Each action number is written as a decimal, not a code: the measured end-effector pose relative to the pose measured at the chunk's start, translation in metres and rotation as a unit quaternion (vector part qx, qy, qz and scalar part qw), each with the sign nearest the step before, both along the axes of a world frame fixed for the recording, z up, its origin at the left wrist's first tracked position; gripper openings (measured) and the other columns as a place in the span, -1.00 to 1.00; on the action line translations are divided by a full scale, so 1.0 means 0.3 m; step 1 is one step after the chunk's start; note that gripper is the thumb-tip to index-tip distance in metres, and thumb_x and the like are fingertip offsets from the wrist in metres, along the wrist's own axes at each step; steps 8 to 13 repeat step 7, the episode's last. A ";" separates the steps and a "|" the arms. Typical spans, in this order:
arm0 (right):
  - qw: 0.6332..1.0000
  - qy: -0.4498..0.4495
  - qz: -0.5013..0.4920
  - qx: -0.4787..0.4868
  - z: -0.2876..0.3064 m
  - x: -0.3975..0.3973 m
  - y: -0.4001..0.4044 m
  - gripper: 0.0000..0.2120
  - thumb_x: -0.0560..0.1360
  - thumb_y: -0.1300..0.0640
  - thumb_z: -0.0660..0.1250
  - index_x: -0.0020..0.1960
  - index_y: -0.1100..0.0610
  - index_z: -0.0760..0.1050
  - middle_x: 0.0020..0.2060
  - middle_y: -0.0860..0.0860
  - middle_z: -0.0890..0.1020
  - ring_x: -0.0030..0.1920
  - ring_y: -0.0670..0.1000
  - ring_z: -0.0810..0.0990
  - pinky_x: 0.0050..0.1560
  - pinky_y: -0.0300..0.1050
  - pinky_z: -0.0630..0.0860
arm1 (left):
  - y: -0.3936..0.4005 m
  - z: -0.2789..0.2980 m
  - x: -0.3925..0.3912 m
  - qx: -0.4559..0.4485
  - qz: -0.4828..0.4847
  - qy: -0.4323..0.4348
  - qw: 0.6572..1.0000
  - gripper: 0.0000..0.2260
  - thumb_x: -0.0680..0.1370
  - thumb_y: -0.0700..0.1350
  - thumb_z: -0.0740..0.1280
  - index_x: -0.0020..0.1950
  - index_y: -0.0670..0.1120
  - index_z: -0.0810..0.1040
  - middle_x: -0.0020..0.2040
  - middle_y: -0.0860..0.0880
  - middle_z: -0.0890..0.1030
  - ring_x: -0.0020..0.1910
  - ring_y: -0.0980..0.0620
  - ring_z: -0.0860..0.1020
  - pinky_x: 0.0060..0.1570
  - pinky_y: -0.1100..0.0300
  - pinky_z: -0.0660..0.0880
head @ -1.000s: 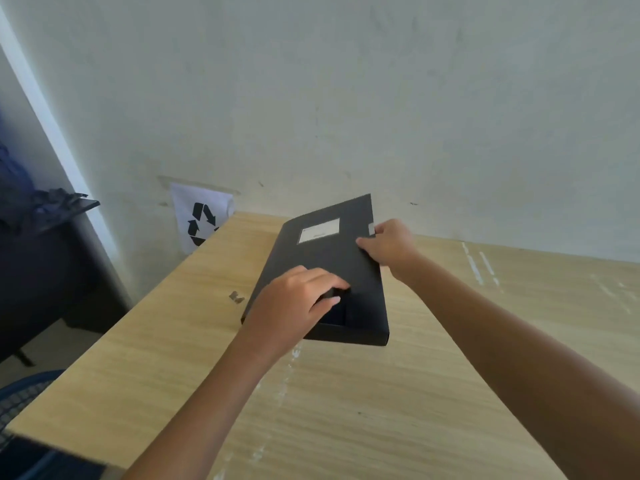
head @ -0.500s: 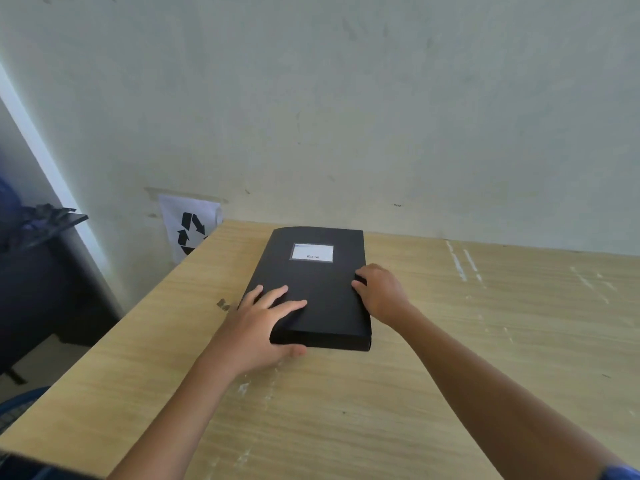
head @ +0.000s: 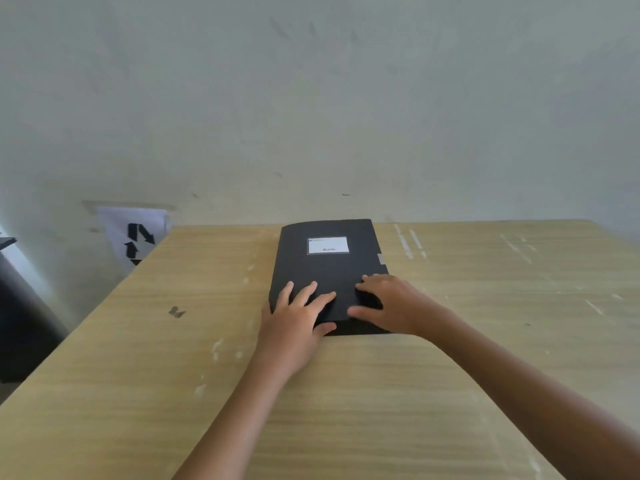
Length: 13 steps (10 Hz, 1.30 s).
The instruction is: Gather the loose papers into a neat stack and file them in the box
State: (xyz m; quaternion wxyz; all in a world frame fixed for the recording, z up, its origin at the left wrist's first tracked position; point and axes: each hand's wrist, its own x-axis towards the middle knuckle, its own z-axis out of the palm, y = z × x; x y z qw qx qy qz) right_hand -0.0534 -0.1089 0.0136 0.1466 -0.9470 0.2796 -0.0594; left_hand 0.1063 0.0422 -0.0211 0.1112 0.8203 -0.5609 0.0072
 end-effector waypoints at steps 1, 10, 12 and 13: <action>0.996 0.082 0.003 -0.022 -0.023 -0.138 -0.024 0.01 0.39 -0.42 0.33 0.62 0.08 0.06 0.61 -0.02 0.08 0.61 0.02 0.00 0.56 -0.01 0.07 | -0.097 -0.006 -0.075 -0.003 -0.017 0.003 1.000 -0.50 0.65 0.27 0.15 0.59 0.32 0.15 0.66 0.17 0.12 0.67 -0.10 -0.02 0.54 -0.25 0.11; 0.990 0.076 -0.109 -0.040 -0.028 -0.215 -0.232 -0.24 0.55 0.00 0.31 0.61 0.13 0.02 0.61 0.07 0.12 0.60 0.12 0.04 0.57 0.05 0.09 | -0.432 0.097 -0.259 0.059 -0.022 0.059 0.996 -0.44 0.63 0.18 0.26 0.60 0.26 0.16 0.68 0.08 0.10 0.66 -0.19 0.00 0.53 -0.32 0.13; 0.990 0.076 -0.109 -0.040 -0.028 -0.215 -0.232 -0.24 0.55 0.00 0.31 0.61 0.13 0.02 0.61 0.07 0.12 0.60 0.12 0.04 0.57 0.05 0.09 | -0.432 0.097 -0.259 0.059 -0.022 0.059 0.996 -0.44 0.63 0.18 0.26 0.60 0.26 0.16 0.68 0.08 0.10 0.66 -0.19 0.00 0.53 -0.32 0.13; 0.990 0.076 -0.109 -0.040 -0.028 -0.215 -0.232 -0.24 0.55 0.00 0.31 0.61 0.13 0.02 0.61 0.07 0.12 0.60 0.12 0.04 0.57 0.05 0.09 | -0.432 0.097 -0.259 0.059 -0.022 0.059 0.996 -0.44 0.63 0.18 0.26 0.60 0.26 0.16 0.68 0.08 0.10 0.66 -0.19 0.00 0.53 -0.32 0.13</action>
